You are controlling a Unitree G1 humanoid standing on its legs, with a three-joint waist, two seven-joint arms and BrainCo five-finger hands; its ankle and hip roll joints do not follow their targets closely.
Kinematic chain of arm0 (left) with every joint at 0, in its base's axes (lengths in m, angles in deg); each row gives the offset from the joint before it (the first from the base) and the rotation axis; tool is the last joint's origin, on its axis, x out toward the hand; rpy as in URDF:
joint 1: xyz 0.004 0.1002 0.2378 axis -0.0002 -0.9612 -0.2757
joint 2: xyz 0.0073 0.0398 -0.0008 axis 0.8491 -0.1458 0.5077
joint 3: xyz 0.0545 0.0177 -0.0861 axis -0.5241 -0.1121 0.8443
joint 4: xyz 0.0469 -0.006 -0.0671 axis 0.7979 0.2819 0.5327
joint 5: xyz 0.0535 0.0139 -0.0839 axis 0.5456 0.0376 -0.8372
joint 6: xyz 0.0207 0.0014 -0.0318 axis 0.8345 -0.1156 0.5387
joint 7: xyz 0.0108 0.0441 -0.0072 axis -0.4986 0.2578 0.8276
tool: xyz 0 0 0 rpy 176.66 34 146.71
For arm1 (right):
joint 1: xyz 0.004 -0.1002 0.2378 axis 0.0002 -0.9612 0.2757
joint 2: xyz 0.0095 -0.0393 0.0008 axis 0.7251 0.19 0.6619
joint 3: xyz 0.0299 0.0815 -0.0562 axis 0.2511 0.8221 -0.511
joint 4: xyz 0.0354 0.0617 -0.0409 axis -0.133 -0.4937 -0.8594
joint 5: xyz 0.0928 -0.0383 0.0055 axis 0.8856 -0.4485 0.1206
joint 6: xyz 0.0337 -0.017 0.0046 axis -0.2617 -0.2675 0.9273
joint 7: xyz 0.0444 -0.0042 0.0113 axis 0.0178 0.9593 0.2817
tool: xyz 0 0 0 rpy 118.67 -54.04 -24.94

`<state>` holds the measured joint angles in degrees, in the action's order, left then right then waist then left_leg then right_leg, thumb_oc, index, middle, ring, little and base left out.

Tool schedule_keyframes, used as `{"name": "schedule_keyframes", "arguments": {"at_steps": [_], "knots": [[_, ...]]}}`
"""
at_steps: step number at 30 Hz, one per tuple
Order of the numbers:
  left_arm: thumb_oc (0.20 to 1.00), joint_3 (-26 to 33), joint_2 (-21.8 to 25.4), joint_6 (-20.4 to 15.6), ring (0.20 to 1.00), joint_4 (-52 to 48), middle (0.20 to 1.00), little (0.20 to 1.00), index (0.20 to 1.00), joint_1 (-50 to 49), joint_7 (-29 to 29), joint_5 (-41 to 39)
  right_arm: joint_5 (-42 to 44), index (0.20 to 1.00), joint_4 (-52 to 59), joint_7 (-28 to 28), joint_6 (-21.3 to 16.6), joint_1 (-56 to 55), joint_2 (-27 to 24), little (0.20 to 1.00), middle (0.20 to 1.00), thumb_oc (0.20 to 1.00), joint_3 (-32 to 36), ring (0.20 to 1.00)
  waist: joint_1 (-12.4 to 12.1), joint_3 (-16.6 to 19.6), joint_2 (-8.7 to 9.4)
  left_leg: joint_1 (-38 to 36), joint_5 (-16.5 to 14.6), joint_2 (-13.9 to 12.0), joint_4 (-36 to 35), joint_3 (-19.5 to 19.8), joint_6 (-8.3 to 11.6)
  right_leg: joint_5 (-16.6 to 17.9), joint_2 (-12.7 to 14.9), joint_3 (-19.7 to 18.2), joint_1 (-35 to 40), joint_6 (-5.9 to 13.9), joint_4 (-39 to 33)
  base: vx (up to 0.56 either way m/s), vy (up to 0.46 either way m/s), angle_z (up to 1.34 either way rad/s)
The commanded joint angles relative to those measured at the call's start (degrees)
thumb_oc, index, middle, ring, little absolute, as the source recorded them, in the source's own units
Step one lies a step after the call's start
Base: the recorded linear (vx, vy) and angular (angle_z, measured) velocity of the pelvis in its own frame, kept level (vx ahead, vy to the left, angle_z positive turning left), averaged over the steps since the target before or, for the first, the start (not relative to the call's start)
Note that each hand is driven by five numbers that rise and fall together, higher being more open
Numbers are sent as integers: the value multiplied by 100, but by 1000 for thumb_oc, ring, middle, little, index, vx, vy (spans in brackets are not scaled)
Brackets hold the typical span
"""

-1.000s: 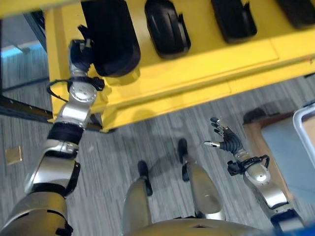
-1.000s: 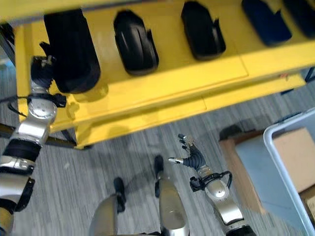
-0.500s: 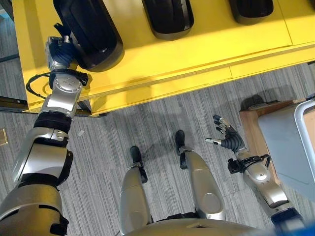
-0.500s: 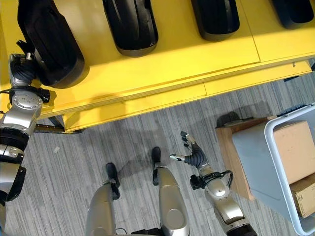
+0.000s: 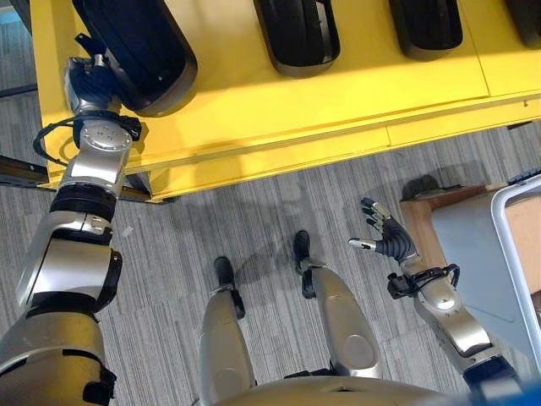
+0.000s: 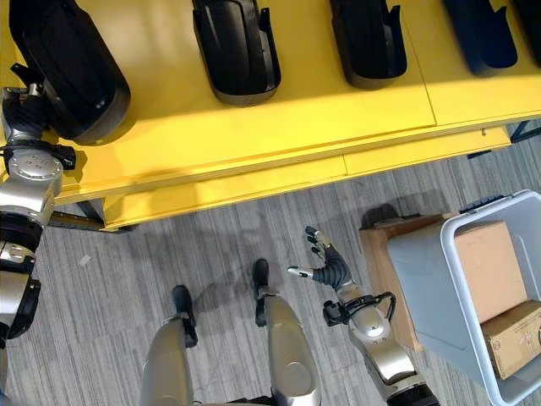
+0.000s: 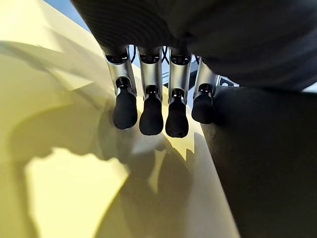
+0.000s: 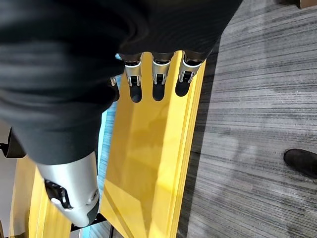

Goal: Move parts from the plastic box to the shelf.

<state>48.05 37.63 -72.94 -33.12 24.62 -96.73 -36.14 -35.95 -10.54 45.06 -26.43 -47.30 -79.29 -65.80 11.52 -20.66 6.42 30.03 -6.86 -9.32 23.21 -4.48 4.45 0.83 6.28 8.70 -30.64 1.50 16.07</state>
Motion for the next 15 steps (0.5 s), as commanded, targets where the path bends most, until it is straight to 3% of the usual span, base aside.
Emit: {"name": "schedule_keyframes", "arguments": {"at_steps": [1,14,15], "knots": [[200,-48,427,-204,200,61,200,200,200,412,-244,72,109,1000,304,-42,-305,-275,-129,1000,1000,1000,16,1000,-1,379,-110,-300,-669,-23,319,-6,-61,-440,427,-254,290,881,179,-5,15,3],[200,-453,685,-24,200,521,200,200,200,805,-66,673,164,1000,402,-185,-417,-406,-342,1000,1000,1000,106,1000,27,414,-126,-170,-697,-36,421,-39,-59,-409,405,-298,139,885,221,-3,3,-2],[379,-464,696,-19,379,515,379,379,379,847,-90,685,159,1000,407,-181,-417,-398,-358,1000,1000,1000,105,1000,29,409,-127,-152,-698,-38,434,-38,-61,-405,405,-306,116,884,234,0,0,0]]}}
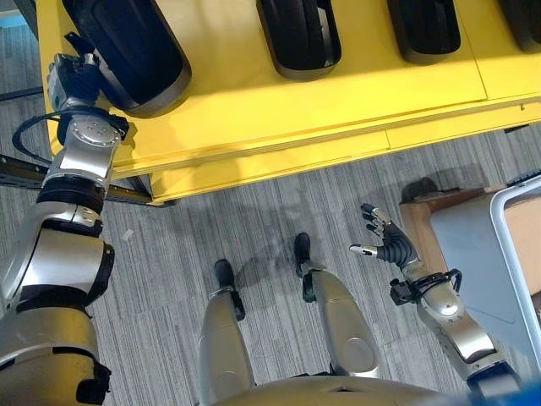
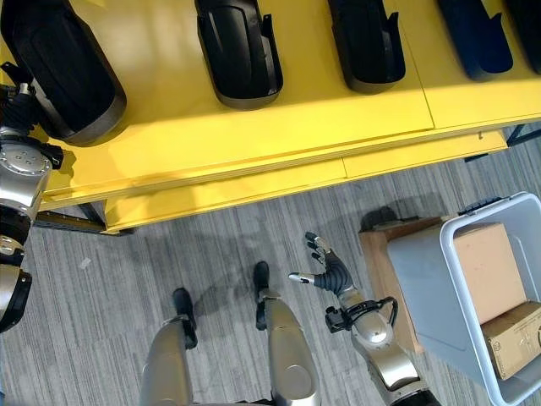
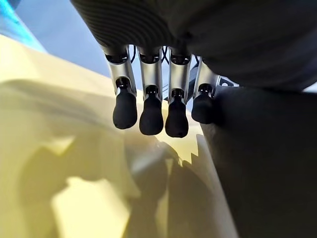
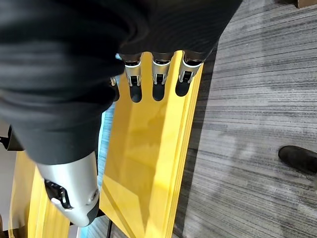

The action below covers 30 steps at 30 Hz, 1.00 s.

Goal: Move parts from the plastic box to the shelf.

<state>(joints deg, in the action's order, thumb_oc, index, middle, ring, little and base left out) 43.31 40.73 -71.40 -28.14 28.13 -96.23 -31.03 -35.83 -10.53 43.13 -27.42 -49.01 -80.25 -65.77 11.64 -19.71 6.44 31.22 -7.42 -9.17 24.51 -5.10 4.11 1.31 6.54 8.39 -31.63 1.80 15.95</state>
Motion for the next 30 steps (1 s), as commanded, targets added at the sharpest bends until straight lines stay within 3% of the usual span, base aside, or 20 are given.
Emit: {"name": "schedule_keyframes", "arguments": {"at_steps": [1,2,13,18,30], "knots": [[947,-10,396,-168,947,7,947,947,947,529,-139,187,155,1000,414,13,-316,-220,-279,1000,1000,1000,110,1000,13,308,-131,-261,-644,-57,311,25,-27,-453,378,-280,199,856,251,0,0,0],[1000,-22,407,-174,1000,46,1000,1000,1000,556,-137,203,166,1000,414,12,-316,-217,-290,1000,1000,1000,115,1000,12,304,-132,-256,-646,-59,315,19,-25,-453,377,-287,192,854,251,0,0,0],[1000,-184,656,-246,1000,-337,1000,1000,1000,669,-233,446,229,1000,482,-41,-345,-224,-422,1000,1000,1000,201,1000,-49,313,-212,-179,-581,-94,316,82,19,-439,367,-224,120,827,315,-24,-20,-1],[1000,-268,857,-344,1000,-940,1000,1000,1000,653,-299,663,235,1000,468,-68,-380,-231,-443,1000,1000,1000,275,1000,-97,338,-257,-220,-536,-87,246,124,49,-449,381,-170,197,810,286,0,0,0],[1000,288,1170,-619,1000,-2837,1000,1000,1000,-635,-183,1397,150,1000,342,-144,-409,-365,-408,1000,1000,1000,518,1000,-253,364,-340,-485,-469,-68,54,154,81,-494,400,-119,447,786,227,2,-7,4]]}}
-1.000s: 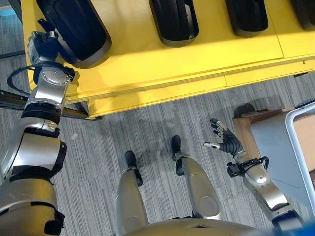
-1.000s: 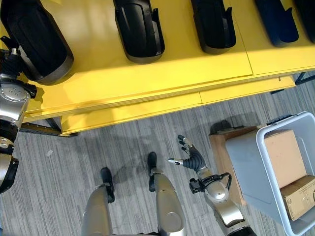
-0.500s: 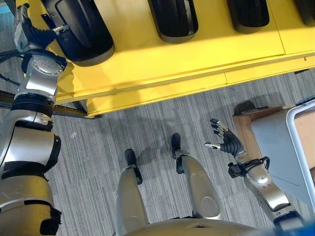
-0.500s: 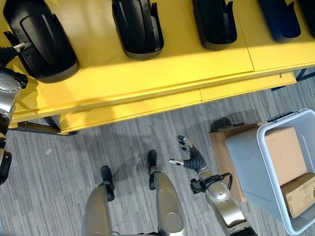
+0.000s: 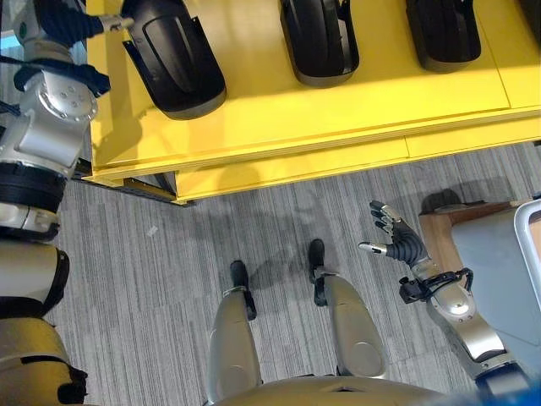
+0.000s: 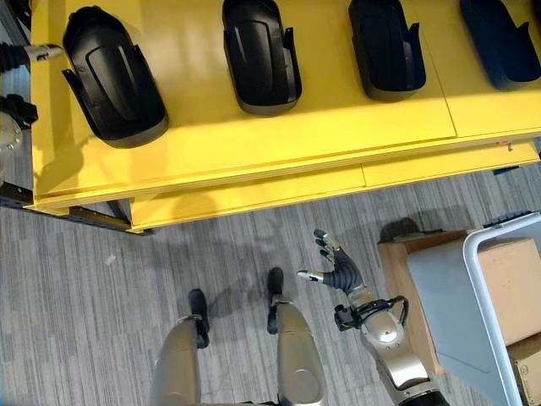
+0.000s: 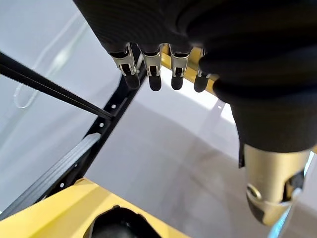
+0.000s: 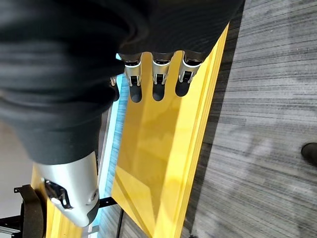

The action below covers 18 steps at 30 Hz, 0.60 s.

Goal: Move parts from the plastic box to the shelf.

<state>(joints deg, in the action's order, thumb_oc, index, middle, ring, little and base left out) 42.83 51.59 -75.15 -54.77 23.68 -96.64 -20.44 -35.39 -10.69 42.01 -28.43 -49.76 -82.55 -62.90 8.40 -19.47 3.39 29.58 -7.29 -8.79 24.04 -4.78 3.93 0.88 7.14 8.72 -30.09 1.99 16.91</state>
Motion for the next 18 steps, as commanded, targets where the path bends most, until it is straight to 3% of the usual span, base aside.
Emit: {"name": "schedule_keyframes", "arguments": {"at_steps": [1,3,6,8,9,12,18], "knots": [[1000,364,85,-240,1000,-189,1000,1000,1000,-221,-139,343,107,1000,360,-33,-308,-294,-188,1000,1000,1000,226,1000,78,342,-40,-326,-482,-105,98,122,99,-451,341,-153,296,766,129,0,0,0],[1000,460,-32,-297,1000,-517,1000,1000,1000,-427,-98,438,87,1000,337,-48,-305,-348,-167,1000,1000,1000,268,1000,67,349,-42,-369,-477,-97,68,140,101,-476,341,-129,347,759,127,0,0,0],[1000,573,-579,-457,1000,-1032,1000,1000,1000,-688,-41,330,33,1000,342,-45,-310,-382,-112,1000,1000,1000,294,1000,68,357,-45,-428,-471,-90,47,173,103,-524,327,-109,419,739,141,29,-20,8],[1000,730,-1131,-559,1000,-1279,1000,1000,1000,-971,0,63,-40,1000,373,-17,-305,-346,-100,1000,1000,1000,302,1000,64,374,-35,-495,-439,-84,-12,187,99,-524,323,-106,482,727,114,-22,-11,-3],[1000,916,-1529,-654,1000,-1538,1000,1000,1000,-1306,-5,-58,-112,1000,444,38,-341,-236,-81,1000,1000,1000,319,1000,57,369,10,-502,-273,-64,-86,154,78,-395,349,-69,503,677,32,-48,-23,-1],[1000,1320,-2047,-764,1000,-2031,1000,1000,1000,-2000,-28,-117,-38,1000,783,122,-495,180,-115,1000,1000,1000,440,1000,-5,386,26,-677,-226,-65,-247,173,85,-370,341,-53,670,665,-72,11,-12,8],[1000,1858,-2587,-917,1000,-2485,1000,1000,1000,-3063,57,-473,-69,1000,1081,236,-618,650,-29,1000,1000,1000,488,1000,-153,433,15,-1021,-131,-36,-572,151,70,-313,347,-19,1019,653,-320,33,7,5]]}}
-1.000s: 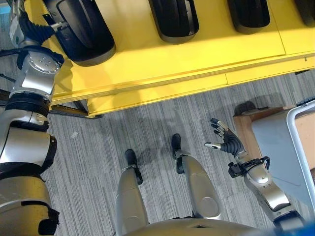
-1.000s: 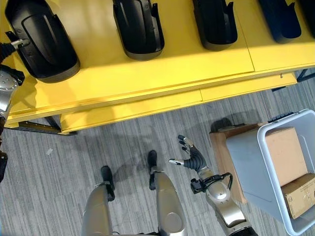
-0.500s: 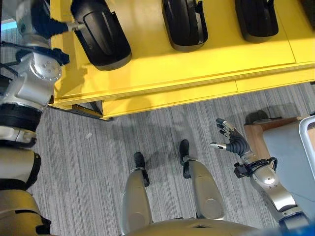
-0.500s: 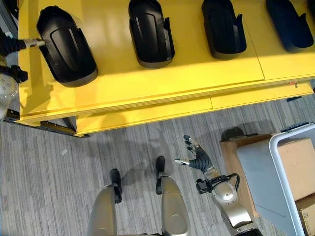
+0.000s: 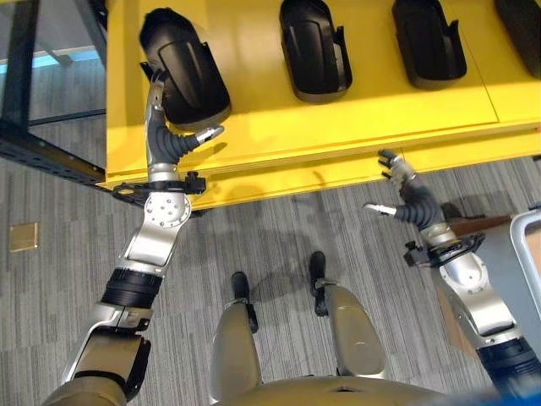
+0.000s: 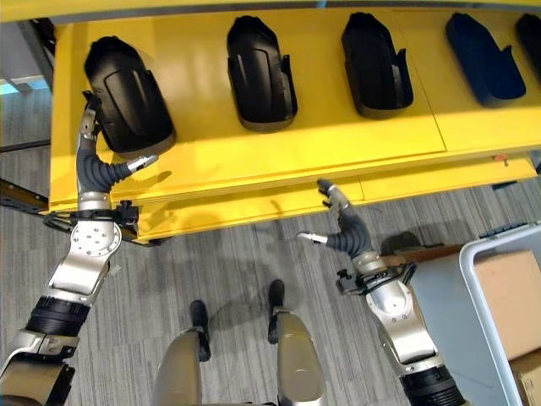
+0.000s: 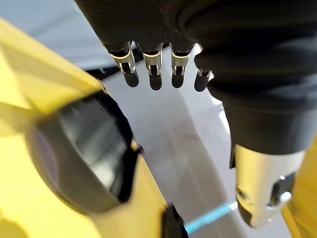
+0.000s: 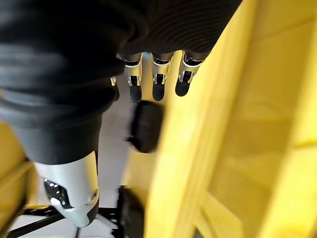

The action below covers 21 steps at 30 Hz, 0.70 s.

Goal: Move parts from the plastic box to the shelf.

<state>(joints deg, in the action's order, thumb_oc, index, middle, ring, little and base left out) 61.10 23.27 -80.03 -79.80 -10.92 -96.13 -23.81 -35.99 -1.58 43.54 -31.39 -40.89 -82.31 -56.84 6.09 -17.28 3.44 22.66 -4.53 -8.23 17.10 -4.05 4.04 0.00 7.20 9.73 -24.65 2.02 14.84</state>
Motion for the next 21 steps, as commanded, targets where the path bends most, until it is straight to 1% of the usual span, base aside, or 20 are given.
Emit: {"name": "schedule_keyframes", "arguments": {"at_steps": [1,5,6,7,15,20,21], "knots": [[1000,71,175,-427,1000,-18,1000,1000,1000,287,23,-157,-32,1000,190,78,-310,-241,-42,1000,1000,1000,-130,1000,59,222,11,-363,-393,-86,85,84,57,-217,334,-118,519,646,-145,23,-2,8],[1000,283,-202,-506,1000,-329,1000,1000,1000,-221,50,-341,-87,1000,266,-1,-232,-384,-14,1000,1000,1000,-119,1000,1,282,20,-529,-349,-76,-38,117,50,-201,343,-55,710,642,-238,33,0,2],[1000,368,-359,-538,1000,-577,1000,1000,1000,-454,16,-326,-113,1000,264,34,-240,-464,24,1000,1000,1000,-82,1000,-25,308,26,-625,-331,-73,-124,108,48,-209,346,-38,809,640,-290,51,6,-2],[1000,368,-385,-547,1000,-609,1000,1000,1000,-489,13,-331,-118,1000,266,37,-239,-482,37,1000,1000,1000,-69,1000,-23,323,33,-613,-293,-59,-145,113,44,-183,360,-30,796,640,-306,42,8,-1],[1000,348,-511,-549,1000,-681,1000,1000,1000,-650,35,-428,-140,1000,380,80,-250,-518,71,1000,1000,1000,-42,1000,-42,351,18,-643,-325,-67,-144,105,34,-216,354,-22,838,654,-322,4,2,0],[1000,348,-585,-590,1000,-750,1000,1000,1000,-820,84,-567,110,1000,562,85,-347,-278,161,1000,1000,1000,-95,1000,-70,379,45,-643,-307,-56,-141,100,17,-199,369,-27,862,655,-353,0,0,0],[1000,334,-620,-602,1000,-751,1000,1000,1000,-890,105,-629,352,1000,609,39,-365,-167,214,1000,1000,1000,-190,1000,-94,377,38,-681,-336,-65,-142,106,20,-227,375,-13,901,655,-346,0,0,0]]}}
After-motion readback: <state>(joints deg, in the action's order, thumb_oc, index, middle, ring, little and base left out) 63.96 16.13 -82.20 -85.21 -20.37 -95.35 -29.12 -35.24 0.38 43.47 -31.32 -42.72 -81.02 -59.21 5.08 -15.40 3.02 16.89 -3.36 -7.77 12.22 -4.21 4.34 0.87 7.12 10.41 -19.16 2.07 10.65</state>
